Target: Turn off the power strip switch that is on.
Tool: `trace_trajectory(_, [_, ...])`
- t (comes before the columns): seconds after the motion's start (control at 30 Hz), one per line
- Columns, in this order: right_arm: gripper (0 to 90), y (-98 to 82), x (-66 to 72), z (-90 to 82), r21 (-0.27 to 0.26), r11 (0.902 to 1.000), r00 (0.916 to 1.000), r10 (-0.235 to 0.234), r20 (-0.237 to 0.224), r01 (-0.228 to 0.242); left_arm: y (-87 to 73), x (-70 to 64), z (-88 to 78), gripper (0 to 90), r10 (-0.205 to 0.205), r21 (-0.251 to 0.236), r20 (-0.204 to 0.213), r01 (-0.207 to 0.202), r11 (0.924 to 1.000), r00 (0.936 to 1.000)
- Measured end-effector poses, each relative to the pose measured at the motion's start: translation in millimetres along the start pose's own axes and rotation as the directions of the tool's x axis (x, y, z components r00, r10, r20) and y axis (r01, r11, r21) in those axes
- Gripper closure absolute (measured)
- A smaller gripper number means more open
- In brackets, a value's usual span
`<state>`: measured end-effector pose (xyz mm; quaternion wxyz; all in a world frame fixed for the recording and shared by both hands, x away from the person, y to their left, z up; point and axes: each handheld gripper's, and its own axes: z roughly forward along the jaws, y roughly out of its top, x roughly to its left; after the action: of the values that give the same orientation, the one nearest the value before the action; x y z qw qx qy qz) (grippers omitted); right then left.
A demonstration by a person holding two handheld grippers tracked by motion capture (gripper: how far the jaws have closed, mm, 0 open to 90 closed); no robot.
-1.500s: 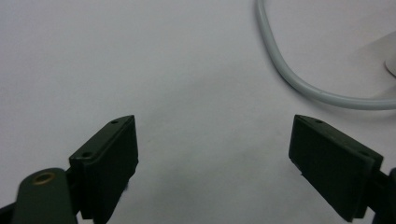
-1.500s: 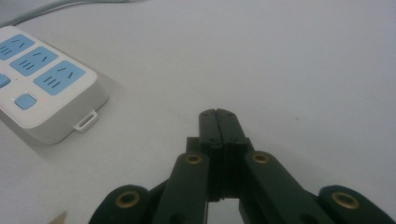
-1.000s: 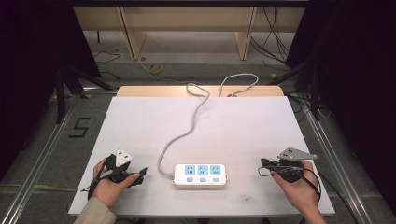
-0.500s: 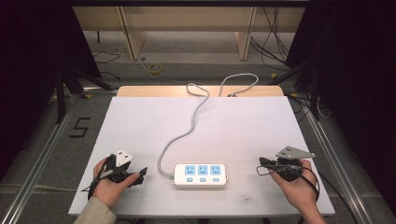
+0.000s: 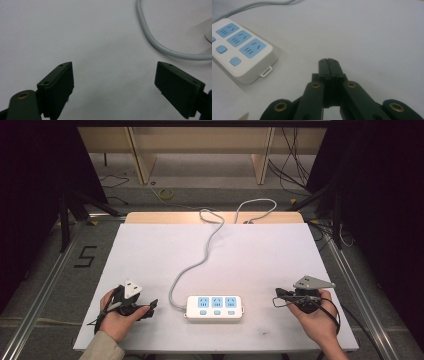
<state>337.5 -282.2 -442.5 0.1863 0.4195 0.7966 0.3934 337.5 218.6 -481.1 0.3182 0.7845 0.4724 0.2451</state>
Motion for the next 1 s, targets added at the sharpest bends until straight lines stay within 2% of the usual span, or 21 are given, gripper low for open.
trace_trajectory(1.0, [90.0, 9.0, 7.5, 4.1, 0.009, 0.9997, 0.9995, -0.023, -0.02, 0.023, 0.3, -0.7, 0.2, 15.5, 0.003, -0.002, -0.001, -0.003, 1.0, 1.0])
